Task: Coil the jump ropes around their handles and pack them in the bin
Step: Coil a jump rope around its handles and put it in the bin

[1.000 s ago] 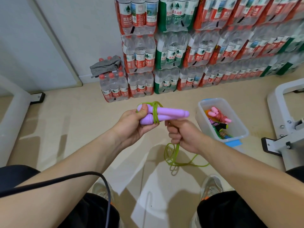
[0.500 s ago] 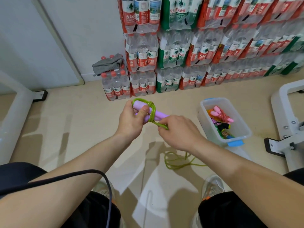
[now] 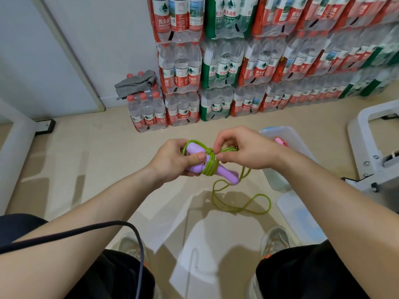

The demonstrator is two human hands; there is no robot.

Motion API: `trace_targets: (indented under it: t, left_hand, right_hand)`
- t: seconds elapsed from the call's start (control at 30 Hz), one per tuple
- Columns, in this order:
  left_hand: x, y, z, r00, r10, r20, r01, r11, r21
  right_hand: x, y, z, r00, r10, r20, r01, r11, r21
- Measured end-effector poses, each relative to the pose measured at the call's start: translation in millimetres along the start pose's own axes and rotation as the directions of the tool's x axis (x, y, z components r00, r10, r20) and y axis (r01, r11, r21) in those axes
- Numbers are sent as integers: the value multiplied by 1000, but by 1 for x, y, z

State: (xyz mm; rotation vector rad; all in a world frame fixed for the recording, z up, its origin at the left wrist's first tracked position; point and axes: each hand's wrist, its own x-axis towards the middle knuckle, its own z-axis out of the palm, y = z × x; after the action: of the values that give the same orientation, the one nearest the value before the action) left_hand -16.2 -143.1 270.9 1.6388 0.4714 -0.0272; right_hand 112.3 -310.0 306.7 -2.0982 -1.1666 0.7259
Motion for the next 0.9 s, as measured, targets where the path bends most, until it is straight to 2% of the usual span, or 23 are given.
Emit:
trace_targets:
  t: [0.13,0.23,0.3,0.47,0.53,0.63,0.67,0.73,0.77,0.8,0.87,0.9]
  left_hand:
    - [-4,8,-9,983,-28,182,33,999,-25]
    - [-8,14,-15,959,-3,283,64,976,-207]
    - [-8,14,-16,969,11,248,76,939,-337]
    - [-3,9,-11,998,-16,68,48,864,-500]
    - [0,6,-9,999,-33,0,28,853,-521]
    - [4,1,-10,992,-41,-121,-26,862,-507]
    - [5,0,-11,986,-41,-162,-46,869,-493]
    - [7,-2,-10,972,-38,-231,-76,880,-468]
    - [8,-3,-9,965,-39,-259,-87,884,-459]
    - [9,-4,-9,958,-44,-282,-93,886,-455]
    - [12,-6,-10,942,-66,-329,-97,885,-456]
    - [13,-6,-11,931,-77,-358,-101,886,-453]
  right_hand:
    - [-1,12,-7,1000,-29,-4,29,960,279]
    - [-1,18,3,997,39,-62,0,847,531]
    - [0,22,16,996,85,-25,-45,729,683]
    - [2,17,56,967,242,84,-205,534,820]
    - [3,13,65,951,310,20,-204,574,793]
    - [1,12,70,938,335,-92,-213,763,610]
    - [0,10,70,944,306,-122,-211,846,491]
    - [-2,7,67,962,216,-165,-194,970,144]
    - [-2,6,66,971,180,-157,-181,983,6]
    - [-2,5,63,974,177,-140,-184,982,-40]
    - [-2,7,56,975,189,-119,-188,982,23]
    - [-2,7,53,977,166,-134,-168,986,-2]
